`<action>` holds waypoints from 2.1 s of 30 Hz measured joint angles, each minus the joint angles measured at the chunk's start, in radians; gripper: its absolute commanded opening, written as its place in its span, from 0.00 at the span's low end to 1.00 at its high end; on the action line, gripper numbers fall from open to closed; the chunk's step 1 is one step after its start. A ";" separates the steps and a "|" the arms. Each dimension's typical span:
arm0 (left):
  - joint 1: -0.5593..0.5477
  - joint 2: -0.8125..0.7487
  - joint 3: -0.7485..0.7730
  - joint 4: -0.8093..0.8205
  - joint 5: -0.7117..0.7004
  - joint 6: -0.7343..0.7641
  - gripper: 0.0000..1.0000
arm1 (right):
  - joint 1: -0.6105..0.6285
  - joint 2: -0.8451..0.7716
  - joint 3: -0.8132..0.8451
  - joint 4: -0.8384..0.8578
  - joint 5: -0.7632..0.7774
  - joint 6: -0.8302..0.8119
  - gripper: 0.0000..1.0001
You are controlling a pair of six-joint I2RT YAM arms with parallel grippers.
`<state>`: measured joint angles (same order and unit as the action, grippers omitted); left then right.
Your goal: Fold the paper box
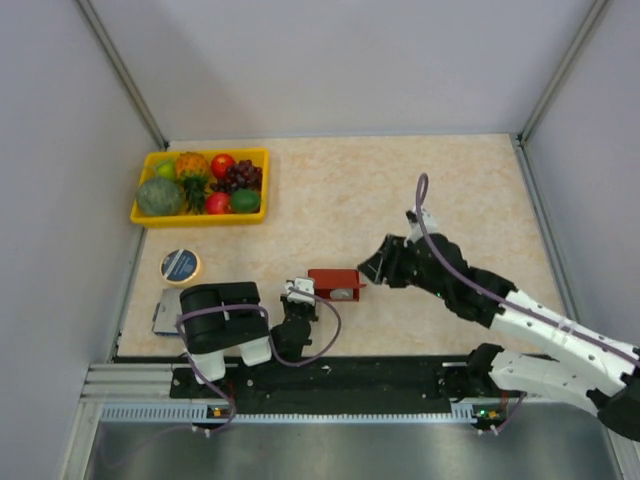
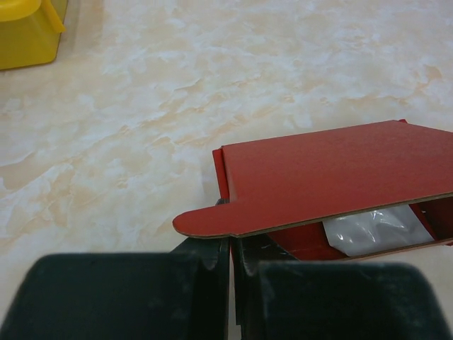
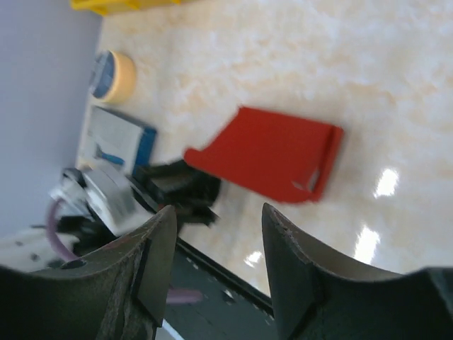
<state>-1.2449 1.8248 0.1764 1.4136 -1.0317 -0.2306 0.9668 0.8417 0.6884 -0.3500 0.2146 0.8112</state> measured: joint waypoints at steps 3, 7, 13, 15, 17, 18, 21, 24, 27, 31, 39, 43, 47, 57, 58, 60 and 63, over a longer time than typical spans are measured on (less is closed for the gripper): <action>-0.010 0.006 0.008 -0.005 -0.014 0.023 0.00 | -0.127 0.174 0.108 0.116 -0.201 0.009 0.45; -0.018 0.013 0.018 -0.009 -0.036 0.044 0.00 | -0.141 0.437 0.148 0.354 -0.398 0.080 0.41; -0.023 0.013 0.016 -0.012 -0.042 0.051 0.17 | -0.141 0.671 0.043 0.687 -0.546 0.237 0.37; -0.025 0.007 0.006 -0.012 -0.038 0.047 0.27 | -0.141 0.731 0.007 0.814 -0.577 0.289 0.36; -0.030 -0.016 -0.016 -0.017 -0.023 0.028 0.35 | -0.141 0.777 -0.025 0.912 -0.590 0.331 0.36; -0.033 -0.034 -0.033 -0.026 -0.008 0.016 0.37 | -0.141 0.797 -0.042 0.957 -0.597 0.351 0.36; -0.035 -0.116 -0.095 -0.063 0.038 -0.047 0.44 | -0.141 0.846 -0.067 1.053 -0.605 0.387 0.36; -0.039 -0.292 -0.126 -0.170 0.111 -0.143 0.46 | -0.141 0.862 -0.074 1.105 -0.604 0.402 0.35; -0.042 -0.511 -0.126 -0.359 0.217 -0.231 0.46 | -0.141 0.877 -0.074 1.153 -0.604 0.405 0.35; -0.045 -0.864 -0.126 -0.702 0.394 -0.321 0.46 | -0.145 0.916 -0.074 1.191 -0.603 0.404 0.35; -0.045 -1.581 -0.067 -1.408 0.649 -0.458 0.40 | -0.167 0.960 -0.087 1.258 -0.611 0.397 0.35; -0.022 -1.556 0.077 -1.560 0.629 -0.476 0.39 | -0.186 0.962 -0.112 1.288 -0.624 0.382 0.34; 0.100 -1.265 0.272 -1.584 0.653 -0.448 0.24 | -0.217 0.974 -0.127 1.320 -0.644 0.357 0.34; 0.557 -0.903 0.253 -1.421 1.020 -0.419 0.43 | -0.239 0.932 -0.137 1.249 -0.669 0.236 0.34; 0.570 -0.888 0.254 -1.412 1.038 -0.419 0.43 | -0.239 0.919 -0.137 1.229 -0.668 0.225 0.34; 0.596 -0.858 0.256 -1.402 1.076 -0.420 0.43 | -0.239 0.877 -0.135 1.146 -0.662 0.191 0.36; 0.626 -0.787 0.262 -1.377 1.140 -0.419 0.40 | -0.239 0.819 -0.118 1.020 -0.652 0.144 0.36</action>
<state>-0.6186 1.0374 0.4381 0.0368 0.1081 -0.6495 0.7280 1.6611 0.5705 0.6704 -0.4370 0.9554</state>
